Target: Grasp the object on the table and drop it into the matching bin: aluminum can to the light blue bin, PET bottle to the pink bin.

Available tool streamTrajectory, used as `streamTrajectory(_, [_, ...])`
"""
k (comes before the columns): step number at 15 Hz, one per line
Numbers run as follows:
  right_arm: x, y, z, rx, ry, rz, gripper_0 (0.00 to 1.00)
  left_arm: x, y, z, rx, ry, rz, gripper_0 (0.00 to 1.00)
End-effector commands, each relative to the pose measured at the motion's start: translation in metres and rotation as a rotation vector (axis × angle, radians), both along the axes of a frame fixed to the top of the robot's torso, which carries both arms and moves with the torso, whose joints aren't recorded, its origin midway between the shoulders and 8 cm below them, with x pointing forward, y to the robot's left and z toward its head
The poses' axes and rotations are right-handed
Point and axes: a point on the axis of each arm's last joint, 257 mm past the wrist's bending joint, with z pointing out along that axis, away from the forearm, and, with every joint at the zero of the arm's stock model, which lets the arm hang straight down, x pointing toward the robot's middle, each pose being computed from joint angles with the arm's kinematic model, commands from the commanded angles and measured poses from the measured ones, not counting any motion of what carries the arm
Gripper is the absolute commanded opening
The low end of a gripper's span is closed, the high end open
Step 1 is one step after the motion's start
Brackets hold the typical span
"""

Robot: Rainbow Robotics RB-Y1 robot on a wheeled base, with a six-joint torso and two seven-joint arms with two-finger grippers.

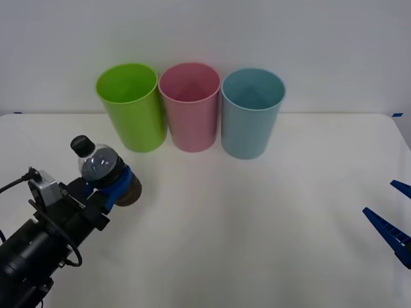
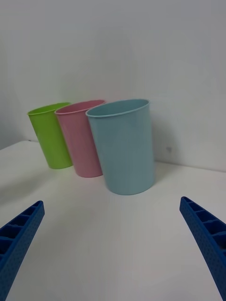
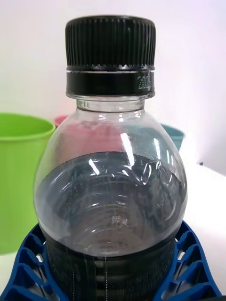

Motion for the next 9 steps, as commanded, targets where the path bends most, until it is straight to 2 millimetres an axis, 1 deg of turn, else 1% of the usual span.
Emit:
streamTrajectory(1, [0.000,0.000,0.000,0.000,0.000,0.000,1.00,0.008,0.000,0.042,-0.058,-0.026,0.023,0.00])
streamTrajectory(2, [0.000,0.000,0.000,0.000,0.000,0.000,1.00,0.011,0.000,0.051,-0.072,-0.034,0.025,0.00])
streamTrajectory(6, [0.000,0.000,0.000,0.000,0.000,0.000,1.00,0.045,-0.010,0.103,-0.149,-0.087,0.033,0.00])
streamTrajectory(8, [0.000,0.000,0.000,0.000,0.000,0.000,1.00,0.067,-0.014,0.120,-0.174,-0.109,0.044,0.00])
streamTrajectory(9, [0.000,0.000,0.000,0.000,0.000,0.000,1.00,0.080,-0.017,0.122,-0.166,-0.116,0.048,0.00])
